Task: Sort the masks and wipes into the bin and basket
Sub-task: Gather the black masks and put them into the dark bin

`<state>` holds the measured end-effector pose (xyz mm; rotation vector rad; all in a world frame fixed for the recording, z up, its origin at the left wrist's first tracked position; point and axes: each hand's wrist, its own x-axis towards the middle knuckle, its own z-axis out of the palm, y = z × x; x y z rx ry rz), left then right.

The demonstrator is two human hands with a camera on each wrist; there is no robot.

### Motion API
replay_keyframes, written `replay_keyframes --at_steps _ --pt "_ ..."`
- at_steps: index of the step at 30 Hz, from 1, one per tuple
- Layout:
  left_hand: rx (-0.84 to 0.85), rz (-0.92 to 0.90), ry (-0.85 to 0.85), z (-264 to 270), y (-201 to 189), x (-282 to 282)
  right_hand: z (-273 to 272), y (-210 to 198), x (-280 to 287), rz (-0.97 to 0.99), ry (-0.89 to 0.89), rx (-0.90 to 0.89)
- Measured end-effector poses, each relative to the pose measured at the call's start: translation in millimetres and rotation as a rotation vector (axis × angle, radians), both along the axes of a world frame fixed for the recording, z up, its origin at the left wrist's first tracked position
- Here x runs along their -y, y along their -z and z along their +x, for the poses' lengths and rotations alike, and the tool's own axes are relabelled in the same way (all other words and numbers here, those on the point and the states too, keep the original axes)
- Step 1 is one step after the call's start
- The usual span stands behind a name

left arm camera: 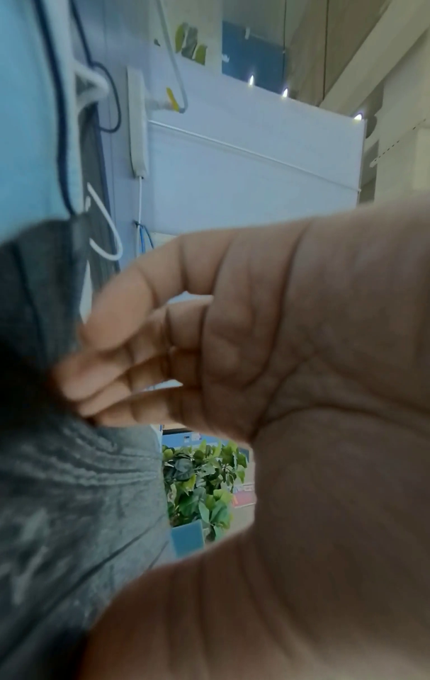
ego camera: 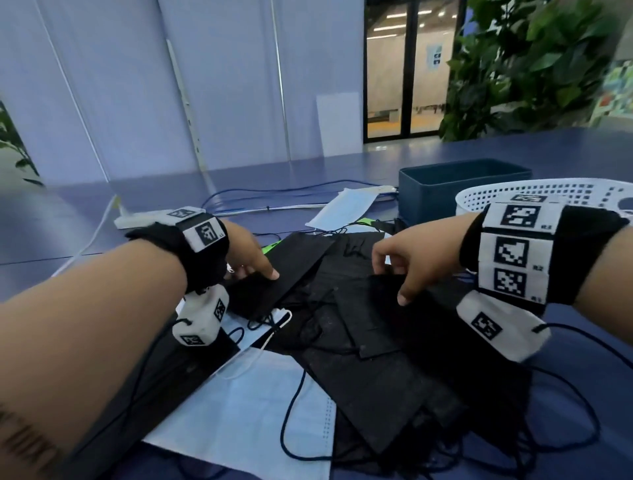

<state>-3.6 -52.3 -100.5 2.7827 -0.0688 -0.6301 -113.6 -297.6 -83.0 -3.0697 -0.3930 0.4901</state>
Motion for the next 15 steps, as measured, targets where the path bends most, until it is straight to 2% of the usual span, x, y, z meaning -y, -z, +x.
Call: replay_keyframes --at_steps 4,7,9,12,15 --pt "0.014 -0.115 0.055 3.5 -11.8 -0.1 2.3 -4.0 3.2 -0.048 -0.014 -0.010" --pt "0.053 -0.249 0.103 0.7 -24.5 -5.4 5.0 -18.0 7.3 0.159 0.032 0.017" --pt "0.102 -0.430 0.093 -3.4 -32.3 -9.8 11.5 -25.1 9.1 0.282 0.085 0.062" --pt "0.055 -0.843 0.002 -8.7 -42.7 -21.0 21.8 -22.9 7.4 0.156 0.145 0.145" --pt "0.136 -1.090 -0.060 -17.1 -53.0 -31.1 27.0 -9.3 3.5 0.106 0.122 0.040"
